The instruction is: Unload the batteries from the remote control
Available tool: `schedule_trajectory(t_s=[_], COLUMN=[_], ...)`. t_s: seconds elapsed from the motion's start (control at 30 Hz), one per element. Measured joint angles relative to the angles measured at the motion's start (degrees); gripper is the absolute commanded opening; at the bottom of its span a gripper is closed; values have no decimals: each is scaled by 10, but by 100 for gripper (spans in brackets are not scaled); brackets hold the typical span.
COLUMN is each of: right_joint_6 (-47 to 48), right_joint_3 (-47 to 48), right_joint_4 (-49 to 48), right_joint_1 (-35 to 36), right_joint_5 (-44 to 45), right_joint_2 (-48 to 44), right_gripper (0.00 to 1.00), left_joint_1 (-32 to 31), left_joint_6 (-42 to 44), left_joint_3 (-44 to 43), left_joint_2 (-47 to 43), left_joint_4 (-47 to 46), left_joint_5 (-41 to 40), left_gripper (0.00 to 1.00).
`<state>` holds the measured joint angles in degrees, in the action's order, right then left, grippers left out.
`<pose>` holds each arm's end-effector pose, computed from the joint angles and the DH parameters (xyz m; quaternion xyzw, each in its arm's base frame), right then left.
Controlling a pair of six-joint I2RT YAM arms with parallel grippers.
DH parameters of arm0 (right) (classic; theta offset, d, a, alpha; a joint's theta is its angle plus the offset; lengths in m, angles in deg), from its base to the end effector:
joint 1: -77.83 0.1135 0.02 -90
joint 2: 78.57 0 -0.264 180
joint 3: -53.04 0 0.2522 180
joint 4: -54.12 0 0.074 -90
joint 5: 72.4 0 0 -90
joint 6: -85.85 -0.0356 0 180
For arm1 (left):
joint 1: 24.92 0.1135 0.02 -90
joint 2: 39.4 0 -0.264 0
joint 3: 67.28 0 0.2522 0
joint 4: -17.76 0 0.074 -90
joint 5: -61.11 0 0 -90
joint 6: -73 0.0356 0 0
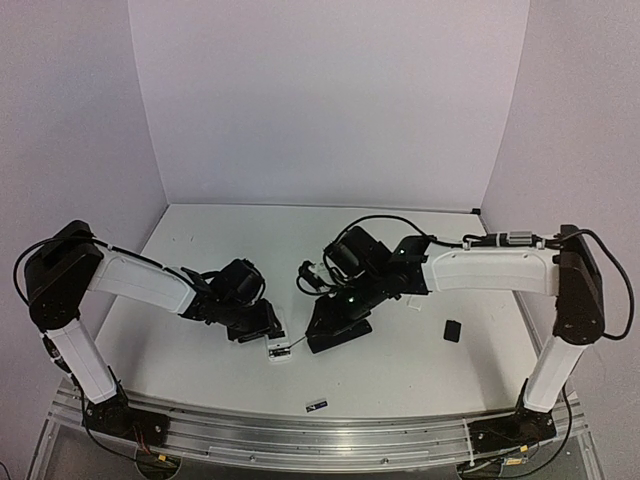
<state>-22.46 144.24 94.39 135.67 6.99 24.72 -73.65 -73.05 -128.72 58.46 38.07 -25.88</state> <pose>0.2041 0.3369 0.2313 -0.3468 0.8769 0.2670 0.1989 0.2091 -0.2411 0.1337 -0.0536 0.9563 -0.2421 0.1547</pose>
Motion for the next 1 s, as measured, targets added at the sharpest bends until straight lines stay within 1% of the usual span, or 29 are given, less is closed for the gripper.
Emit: schedule_trajectory(t_s=[0.17,0.4,1.0], right_joint_6=[-4,-16,-49], right_joint_3=[11,26,36], right_joint_4=[11,19,41], right_joint_1=[0,3,24], right_joint_5=[13,21,53], right_joint_2=[9,31,34], right_gripper=[0,0,0], left_joint_1=[0,-3,-11], left_joint_6=[-3,-14,-43], left_joint_3=[0,0,-3], left_joint_2=[1,2,4], left_joint_4=[-1,-1,5], left_joint_5=[-1,-2,-9], left_gripper=[45,44,42])
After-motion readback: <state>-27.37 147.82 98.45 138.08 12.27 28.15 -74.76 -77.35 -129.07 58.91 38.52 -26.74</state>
